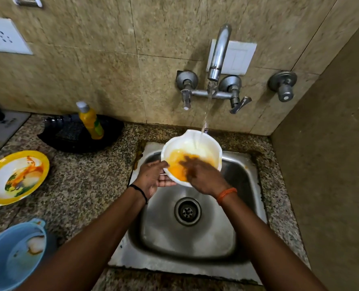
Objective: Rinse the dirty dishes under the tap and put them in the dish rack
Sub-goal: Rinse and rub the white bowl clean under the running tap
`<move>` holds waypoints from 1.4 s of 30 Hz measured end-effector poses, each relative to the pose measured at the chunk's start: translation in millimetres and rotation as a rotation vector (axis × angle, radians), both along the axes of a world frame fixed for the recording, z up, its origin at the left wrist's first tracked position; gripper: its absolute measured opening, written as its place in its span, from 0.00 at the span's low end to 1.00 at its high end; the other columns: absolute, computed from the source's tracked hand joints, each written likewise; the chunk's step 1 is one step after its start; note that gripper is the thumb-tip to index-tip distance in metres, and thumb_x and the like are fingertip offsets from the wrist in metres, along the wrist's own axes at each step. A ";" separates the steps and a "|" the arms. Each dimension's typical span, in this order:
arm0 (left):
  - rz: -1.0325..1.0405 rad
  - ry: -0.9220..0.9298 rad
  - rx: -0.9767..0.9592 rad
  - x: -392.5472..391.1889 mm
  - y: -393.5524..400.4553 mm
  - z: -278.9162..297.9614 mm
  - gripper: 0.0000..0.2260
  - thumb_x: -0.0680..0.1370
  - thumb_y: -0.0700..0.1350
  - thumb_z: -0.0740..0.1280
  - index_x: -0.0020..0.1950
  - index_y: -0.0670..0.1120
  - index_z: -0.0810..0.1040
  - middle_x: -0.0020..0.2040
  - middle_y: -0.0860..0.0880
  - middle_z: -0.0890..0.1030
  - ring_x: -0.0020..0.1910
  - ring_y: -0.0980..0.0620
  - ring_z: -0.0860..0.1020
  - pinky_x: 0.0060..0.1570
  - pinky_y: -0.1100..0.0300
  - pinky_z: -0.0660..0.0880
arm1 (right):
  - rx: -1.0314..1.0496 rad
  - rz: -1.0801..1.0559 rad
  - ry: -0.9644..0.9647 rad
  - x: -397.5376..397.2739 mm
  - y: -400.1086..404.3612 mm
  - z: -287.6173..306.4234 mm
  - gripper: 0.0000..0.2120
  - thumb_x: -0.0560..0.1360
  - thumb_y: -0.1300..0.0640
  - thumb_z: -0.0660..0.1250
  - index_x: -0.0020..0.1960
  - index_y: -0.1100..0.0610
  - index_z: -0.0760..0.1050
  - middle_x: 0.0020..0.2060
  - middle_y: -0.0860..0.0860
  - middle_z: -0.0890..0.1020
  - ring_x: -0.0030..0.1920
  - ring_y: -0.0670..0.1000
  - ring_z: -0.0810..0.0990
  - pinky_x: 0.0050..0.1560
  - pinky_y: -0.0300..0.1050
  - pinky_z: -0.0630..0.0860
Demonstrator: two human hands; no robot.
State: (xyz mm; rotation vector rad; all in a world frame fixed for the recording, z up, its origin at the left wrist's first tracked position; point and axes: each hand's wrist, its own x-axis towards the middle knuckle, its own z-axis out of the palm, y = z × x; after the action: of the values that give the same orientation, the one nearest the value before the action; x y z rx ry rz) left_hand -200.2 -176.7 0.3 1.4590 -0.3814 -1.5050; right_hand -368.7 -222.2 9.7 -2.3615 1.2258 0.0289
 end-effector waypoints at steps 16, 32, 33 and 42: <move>-0.010 -0.016 -0.036 3.1 0.7 5.5 0.10 0.77 0.37 0.65 0.58 0.42 0.77 0.46 0.38 0.83 0.34 0.43 0.84 0.34 0.48 0.82 | -0.210 -0.138 0.300 -8.6 3.4 14.6 0.27 0.82 0.49 0.54 0.78 0.57 0.55 0.77 0.60 0.58 0.76 0.58 0.59 0.74 0.52 0.53; -0.073 -0.072 -0.001 5.7 2.2 11.1 0.13 0.75 0.37 0.66 0.59 0.40 0.76 0.48 0.36 0.82 0.35 0.41 0.83 0.31 0.50 0.80 | -0.173 -0.088 0.366 -15.8 2.6 15.2 0.35 0.80 0.37 0.47 0.79 0.58 0.48 0.79 0.57 0.51 0.78 0.56 0.51 0.76 0.52 0.48; -0.060 -0.074 -0.004 7.7 1.0 10.8 0.14 0.75 0.36 0.67 0.61 0.40 0.76 0.49 0.36 0.82 0.35 0.41 0.84 0.31 0.50 0.80 | -0.162 -0.089 0.393 -13.4 12.8 17.7 0.35 0.80 0.37 0.46 0.79 0.59 0.49 0.78 0.59 0.53 0.78 0.57 0.54 0.76 0.53 0.51; -0.053 -0.055 -0.005 -7.8 3.3 10.1 0.05 0.78 0.38 0.64 0.45 0.42 0.78 0.28 0.46 0.80 0.22 0.52 0.78 0.23 0.60 0.77 | 0.133 0.054 -0.155 4.9 38.5 24.3 0.28 0.81 0.41 0.54 0.78 0.50 0.56 0.77 0.49 0.61 0.76 0.49 0.59 0.73 0.43 0.56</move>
State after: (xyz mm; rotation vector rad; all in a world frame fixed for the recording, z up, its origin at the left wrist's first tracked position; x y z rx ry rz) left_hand -208.0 -173.4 10.4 1.4989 -0.4593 -1.5069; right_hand -363.8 -183.6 34.0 -2.2361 1.0538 -0.0528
